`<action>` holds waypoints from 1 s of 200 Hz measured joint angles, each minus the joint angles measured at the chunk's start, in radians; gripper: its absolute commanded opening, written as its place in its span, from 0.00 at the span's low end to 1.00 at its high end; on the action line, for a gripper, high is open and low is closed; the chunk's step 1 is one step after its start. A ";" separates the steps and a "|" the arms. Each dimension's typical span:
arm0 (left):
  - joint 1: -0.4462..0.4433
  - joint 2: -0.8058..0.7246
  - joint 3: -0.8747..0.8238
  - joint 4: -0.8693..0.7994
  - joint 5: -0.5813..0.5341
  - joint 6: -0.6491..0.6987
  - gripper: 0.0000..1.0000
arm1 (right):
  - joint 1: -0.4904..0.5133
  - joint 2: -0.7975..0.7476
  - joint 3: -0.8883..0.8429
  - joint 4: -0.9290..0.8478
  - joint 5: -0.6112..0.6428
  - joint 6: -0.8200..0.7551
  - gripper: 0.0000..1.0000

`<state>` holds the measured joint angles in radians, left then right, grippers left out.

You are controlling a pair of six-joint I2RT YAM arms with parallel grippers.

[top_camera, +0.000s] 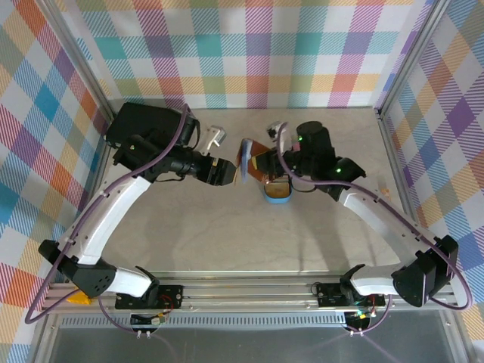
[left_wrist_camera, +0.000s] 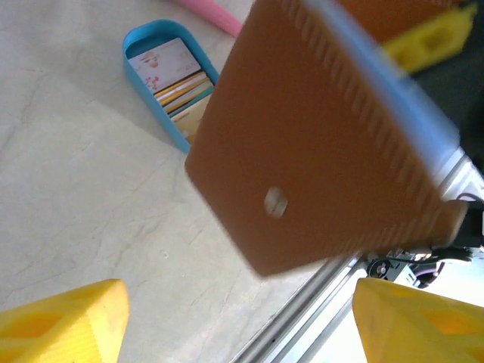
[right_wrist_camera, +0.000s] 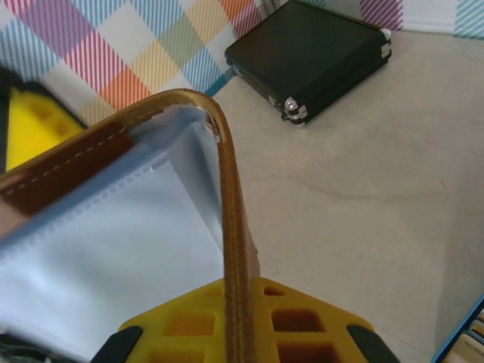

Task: Put the credit cards into the card holder

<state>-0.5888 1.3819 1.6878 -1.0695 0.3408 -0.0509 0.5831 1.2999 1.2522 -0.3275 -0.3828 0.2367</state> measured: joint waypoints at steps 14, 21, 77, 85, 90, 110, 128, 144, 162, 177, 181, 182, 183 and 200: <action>0.000 -0.042 -0.054 0.041 0.019 0.004 0.80 | -0.036 0.005 -0.002 0.008 -0.060 0.040 0.00; 0.000 -0.067 -0.086 0.073 0.035 0.004 0.81 | -0.041 0.011 -0.002 0.012 -0.087 0.053 0.00; 0.000 -0.182 -0.261 0.332 0.156 -0.038 0.92 | -0.039 0.072 -0.002 0.019 -0.214 0.130 0.00; 0.000 -0.181 -0.275 0.359 0.155 -0.039 0.92 | -0.039 0.074 -0.002 0.018 -0.222 0.137 0.00; 0.000 -0.179 -0.283 0.372 0.155 -0.040 0.93 | -0.039 0.074 -0.002 0.016 -0.229 0.142 0.00; 0.000 -0.172 -0.303 0.409 0.147 -0.037 0.93 | -0.039 0.074 0.000 0.016 -0.248 0.153 0.00; 0.000 -0.160 -0.314 0.435 0.135 -0.036 0.93 | -0.039 0.074 0.000 0.016 -0.266 0.167 0.00; 0.000 -0.153 -0.330 0.455 0.121 -0.034 0.92 | -0.039 0.074 0.000 0.016 -0.276 0.172 0.00; 0.000 -0.151 -0.343 0.464 0.094 -0.027 0.86 | -0.039 0.074 0.000 0.016 -0.285 0.174 0.00; 0.000 -0.150 -0.343 0.463 0.064 -0.008 0.73 | -0.039 0.074 0.000 0.016 -0.291 0.175 0.00; 0.000 -0.150 -0.343 0.463 0.056 -0.009 0.66 | -0.039 0.074 0.000 0.016 -0.292 0.175 0.00; 0.000 -0.150 -0.343 0.463 0.053 -0.004 0.65 | -0.039 0.074 0.000 0.016 -0.292 0.175 0.00; 0.000 -0.150 -0.343 0.463 0.050 0.000 0.64 | -0.039 0.074 0.000 0.016 -0.292 0.175 0.00; 0.000 -0.151 -0.343 0.454 0.007 0.003 0.44 | -0.039 0.074 0.000 0.013 -0.291 0.175 0.00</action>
<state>-0.5888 1.2312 1.3449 -0.6159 0.3477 -0.0483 0.5442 1.3739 1.2522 -0.3149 -0.6743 0.4118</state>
